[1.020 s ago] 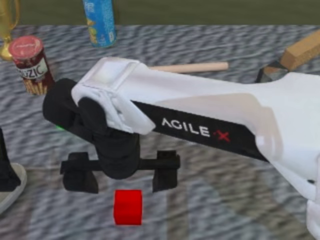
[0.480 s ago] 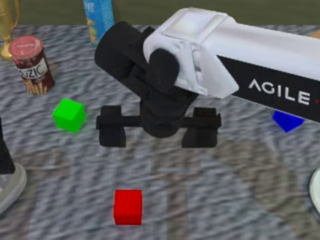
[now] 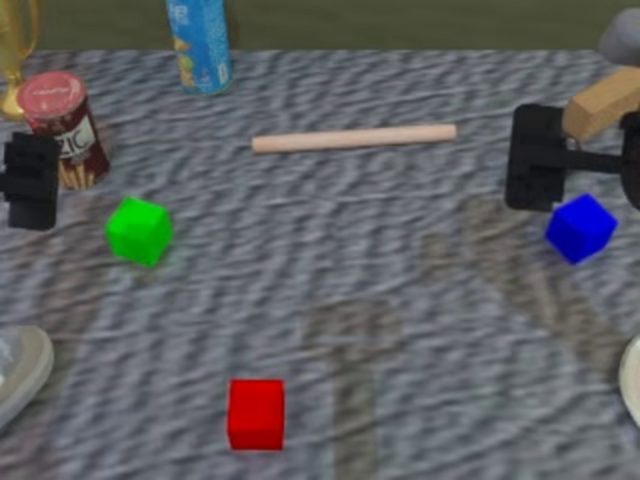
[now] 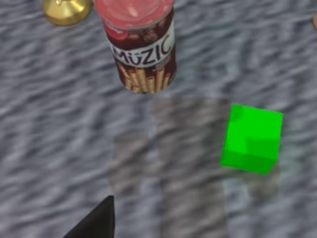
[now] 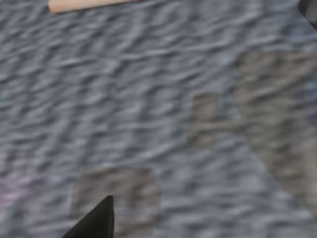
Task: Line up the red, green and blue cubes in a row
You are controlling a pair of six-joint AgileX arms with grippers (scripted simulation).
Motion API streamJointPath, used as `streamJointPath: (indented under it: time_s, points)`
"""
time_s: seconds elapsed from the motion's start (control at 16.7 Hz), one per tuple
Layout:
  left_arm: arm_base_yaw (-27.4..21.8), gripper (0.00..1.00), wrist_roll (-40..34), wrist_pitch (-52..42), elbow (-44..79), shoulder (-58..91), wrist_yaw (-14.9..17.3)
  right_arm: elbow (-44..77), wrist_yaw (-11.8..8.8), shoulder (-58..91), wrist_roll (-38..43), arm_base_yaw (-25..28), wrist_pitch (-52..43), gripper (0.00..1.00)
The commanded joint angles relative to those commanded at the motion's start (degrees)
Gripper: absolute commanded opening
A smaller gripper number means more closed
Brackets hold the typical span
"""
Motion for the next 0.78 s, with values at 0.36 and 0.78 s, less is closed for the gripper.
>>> streamJointPath:
  time_s: [0.36, 0.78]
  points:
    - [-2.6, 1.00, 3.0, -18.6, 27.1, 36.9, -0.2, -33.4, -1.8, -36.0, -16.1, -16.1, 18.1, 1.00]
    - [-4.8, 1.00, 5.3, -32.9, 50.9, 63.6, 0.1, -57.9, -7.9, -61.4, -27.8, -28.5, 36.8, 1.00]
